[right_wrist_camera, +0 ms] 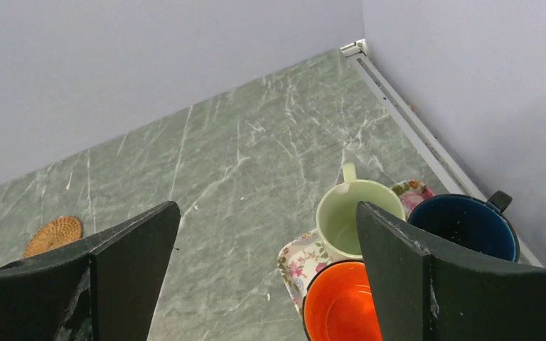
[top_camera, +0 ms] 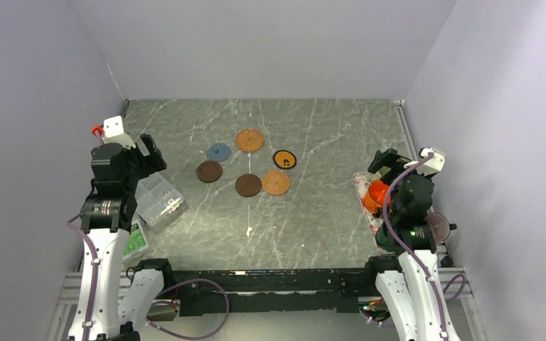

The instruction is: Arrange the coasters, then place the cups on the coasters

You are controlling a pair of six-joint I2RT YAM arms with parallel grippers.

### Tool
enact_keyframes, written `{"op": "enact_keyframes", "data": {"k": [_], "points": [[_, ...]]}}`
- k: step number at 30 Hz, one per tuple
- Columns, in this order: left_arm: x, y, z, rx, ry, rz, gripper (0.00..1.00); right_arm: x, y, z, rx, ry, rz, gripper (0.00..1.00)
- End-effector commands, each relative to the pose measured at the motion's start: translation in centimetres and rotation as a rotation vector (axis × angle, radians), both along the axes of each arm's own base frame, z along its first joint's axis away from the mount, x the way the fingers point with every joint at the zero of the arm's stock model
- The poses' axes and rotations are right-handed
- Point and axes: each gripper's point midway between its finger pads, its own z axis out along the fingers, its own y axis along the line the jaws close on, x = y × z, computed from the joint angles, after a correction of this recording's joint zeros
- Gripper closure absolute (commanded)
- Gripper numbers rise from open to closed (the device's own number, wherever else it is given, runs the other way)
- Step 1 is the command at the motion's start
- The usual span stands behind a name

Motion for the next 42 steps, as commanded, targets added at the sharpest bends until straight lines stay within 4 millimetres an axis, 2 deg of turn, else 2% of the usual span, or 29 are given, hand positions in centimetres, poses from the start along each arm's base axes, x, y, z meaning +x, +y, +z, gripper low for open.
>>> {"op": "enact_keyframes", "data": {"k": [1, 4, 8, 14, 16, 18, 21, 24, 26, 31, 35, 36, 42], "points": [[0.3, 0.1, 1.7, 0.017, -0.075, -0.006, 0.06, 0.1, 0.1, 2.1, -0.007, -0.066, 0.011, 0.00], [0.4, 0.1, 2.0, 0.018, -0.095, -0.009, 0.06, 0.1, 0.6, 2.3, 0.000, -0.080, 0.037, 0.00], [1.3, -0.8, 2.1, 0.020, -0.110, -0.066, 0.06, 0.2, 1.0, 1.4, 0.004, -0.090, 0.059, 0.00], [3.9, -3.5, 5.0, -0.054, -0.102, -0.208, 0.06, 2.1, 2.7, -0.6, -0.013, 0.040, 0.161, 0.00], [4.9, -4.2, 5.6, -0.071, -0.075, -0.255, 0.06, 3.0, 4.4, -2.6, -0.009, 0.158, 0.265, 0.00], [5.6, -4.6, 4.7, -0.087, -0.037, -0.276, 0.06, 3.8, 6.9, -4.3, 0.018, 0.268, 0.378, 0.00], [6.3, -4.3, 2.1, -0.073, -0.019, -0.267, 0.06, 4.6, 9.8, -7.1, 0.027, 0.407, 0.444, 0.00], [5.9, -3.1, -1.2, -0.043, 0.071, -0.208, 0.06, 5.6, 12.9, -9.2, -0.066, 0.481, 0.443, 0.00], [6.0, -3.1, -2.2, -0.045, 0.102, -0.206, 0.06, 6.5, 15.6, -10.0, -0.068, 0.517, 0.487, 0.00], [6.3, -4.7, -2.3, -0.072, 0.105, -0.301, 0.06, 8.8, 22.2, -11.4, -0.049, 0.568, 0.586, 0.00], [6.4, -5.3, -2.6, -0.093, 0.101, -0.323, 0.06, 10.6, 25.0, -13.6, -0.104, 0.651, 0.553, 0.00], [6.4, -5.6, -2.6, -0.100, 0.104, -0.340, 0.06, 11.0, 25.5, -14.9, -0.122, 0.687, 0.536, 0.00], [6.5, -6.2, -2.8, -0.117, 0.116, -0.366, 0.06, 12.2, 27.9, -17.6, -0.154, 0.755, 0.498, 0.00]]}}
